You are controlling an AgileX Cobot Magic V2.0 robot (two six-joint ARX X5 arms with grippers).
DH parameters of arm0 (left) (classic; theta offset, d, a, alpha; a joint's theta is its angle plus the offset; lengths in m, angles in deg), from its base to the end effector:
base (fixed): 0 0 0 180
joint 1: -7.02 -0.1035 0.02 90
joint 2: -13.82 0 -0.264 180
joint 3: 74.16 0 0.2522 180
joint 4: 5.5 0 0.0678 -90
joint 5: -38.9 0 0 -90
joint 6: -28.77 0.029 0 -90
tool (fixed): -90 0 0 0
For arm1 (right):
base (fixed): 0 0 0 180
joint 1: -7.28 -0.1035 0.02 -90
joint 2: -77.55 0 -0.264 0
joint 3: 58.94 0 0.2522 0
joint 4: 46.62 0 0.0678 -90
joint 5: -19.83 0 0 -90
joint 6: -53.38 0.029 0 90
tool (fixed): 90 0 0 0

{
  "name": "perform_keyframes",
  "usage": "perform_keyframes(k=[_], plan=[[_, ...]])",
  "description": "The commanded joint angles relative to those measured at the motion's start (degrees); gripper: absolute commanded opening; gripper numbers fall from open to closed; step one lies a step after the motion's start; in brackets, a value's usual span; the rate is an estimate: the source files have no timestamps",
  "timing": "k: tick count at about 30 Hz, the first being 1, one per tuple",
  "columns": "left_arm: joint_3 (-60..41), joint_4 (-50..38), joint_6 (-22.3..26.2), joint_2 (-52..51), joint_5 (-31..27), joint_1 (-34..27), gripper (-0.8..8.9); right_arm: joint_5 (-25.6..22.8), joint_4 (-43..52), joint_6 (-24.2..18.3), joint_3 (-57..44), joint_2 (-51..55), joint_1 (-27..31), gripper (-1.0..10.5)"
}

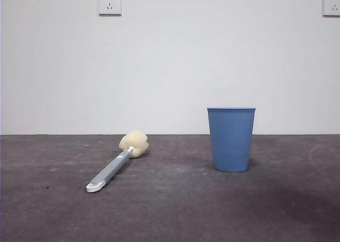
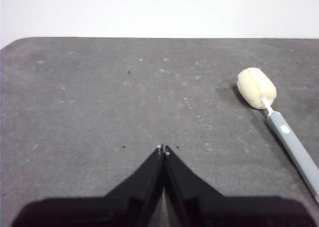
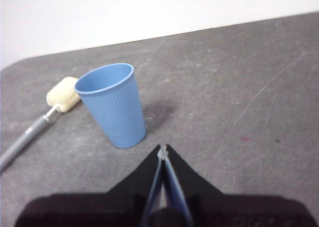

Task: Pick up the cup brush,pick up the cup,insert the brush into the cup,clean the cup,put the cup brush back,put the cup back to the fixed position on the table

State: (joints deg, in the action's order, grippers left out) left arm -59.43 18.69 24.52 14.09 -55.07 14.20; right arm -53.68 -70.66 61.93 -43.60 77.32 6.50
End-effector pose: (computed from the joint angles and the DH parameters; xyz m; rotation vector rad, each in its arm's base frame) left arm 0.0951 -0.0100 0.1514 -0.0575 0.1710 -0.0496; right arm 0.0938 0.0095 0.1555 0.1692 0.1772 0.2888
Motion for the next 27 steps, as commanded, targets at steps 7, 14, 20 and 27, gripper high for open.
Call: perform_keyframes(k=[7,14,20,27], plan=[[4.04,2.78,-9.84,-0.02,7.19,-0.13,-0.07,0.11,1.84,12.85,2.51,-0.11,-0.11,-0.1],[13.25,8.87,-11.02,2.45,8.72,-0.13,-0.07,3.17,-0.04,12.9,11.72,-4.83,-0.15,-0.1],[23.15,16.09,-9.46,8.09,14.27,-0.13,-0.07,9.46,-10.62,6.54,23.45,-13.55,-0.39,-0.1],[34.93,29.27,-0.52,16.2,22.45,-0.13,-0.07,15.56,-30.91,-9.11,38.64,-24.76,-2.36,-0.1]])
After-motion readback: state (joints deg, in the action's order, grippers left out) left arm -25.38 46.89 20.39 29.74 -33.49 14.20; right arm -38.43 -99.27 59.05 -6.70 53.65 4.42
